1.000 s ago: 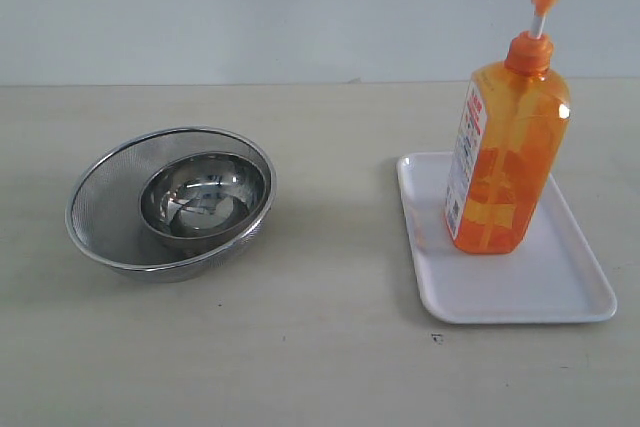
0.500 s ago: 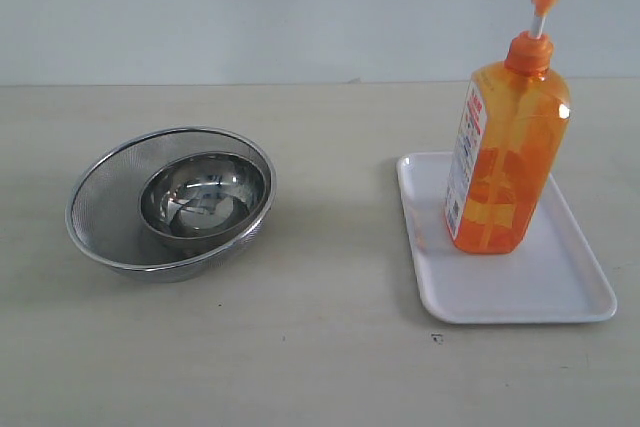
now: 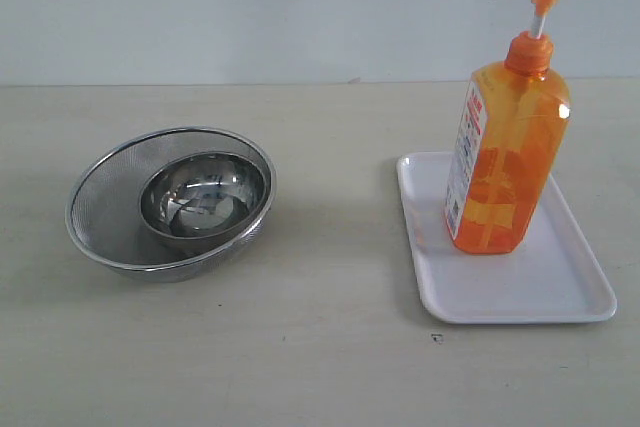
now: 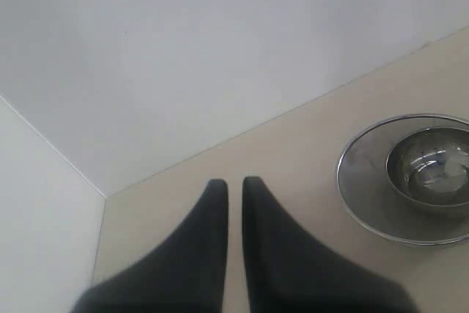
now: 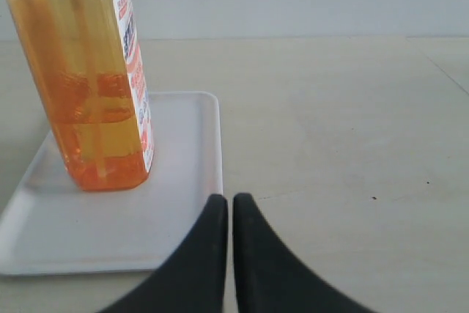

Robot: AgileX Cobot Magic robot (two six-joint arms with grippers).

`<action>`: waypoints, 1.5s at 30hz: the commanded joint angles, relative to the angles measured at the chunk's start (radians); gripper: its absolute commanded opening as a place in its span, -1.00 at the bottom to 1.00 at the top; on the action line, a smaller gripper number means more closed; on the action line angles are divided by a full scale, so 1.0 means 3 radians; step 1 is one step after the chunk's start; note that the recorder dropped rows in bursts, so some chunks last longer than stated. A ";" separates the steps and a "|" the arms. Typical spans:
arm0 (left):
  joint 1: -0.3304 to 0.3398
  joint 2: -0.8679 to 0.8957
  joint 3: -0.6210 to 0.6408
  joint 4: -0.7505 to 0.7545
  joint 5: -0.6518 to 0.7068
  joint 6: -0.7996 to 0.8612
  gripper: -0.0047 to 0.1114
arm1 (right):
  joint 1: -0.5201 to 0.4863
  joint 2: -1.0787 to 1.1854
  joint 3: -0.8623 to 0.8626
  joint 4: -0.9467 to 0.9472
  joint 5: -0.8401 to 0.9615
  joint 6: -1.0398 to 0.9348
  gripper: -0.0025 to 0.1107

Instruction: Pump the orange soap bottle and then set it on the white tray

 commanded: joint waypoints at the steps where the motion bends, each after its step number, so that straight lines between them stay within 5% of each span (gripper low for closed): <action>1: 0.0005 -0.0019 0.0022 -0.0001 -0.0017 -0.0033 -0.84 | -0.0011 -0.0021 -0.0001 -0.0038 -0.0010 -0.0008 -0.96; 27: 0.0005 -0.0027 0.0050 -0.0339 -0.0017 -0.0369 -0.84 | -0.0011 -0.0021 -0.0001 -0.0038 -0.0010 0.0003 -0.96; 36: 0.0011 -0.0361 0.0366 -0.0434 -0.0221 -0.0629 -0.84 | -0.0011 -0.0021 -0.0001 -0.0038 -0.0025 0.0002 -0.96; 45: 0.0259 -0.0622 0.0747 -0.0540 -0.0614 -0.0629 -0.84 | -0.0011 -0.0021 -0.0001 -0.0038 -0.0025 0.0002 -0.96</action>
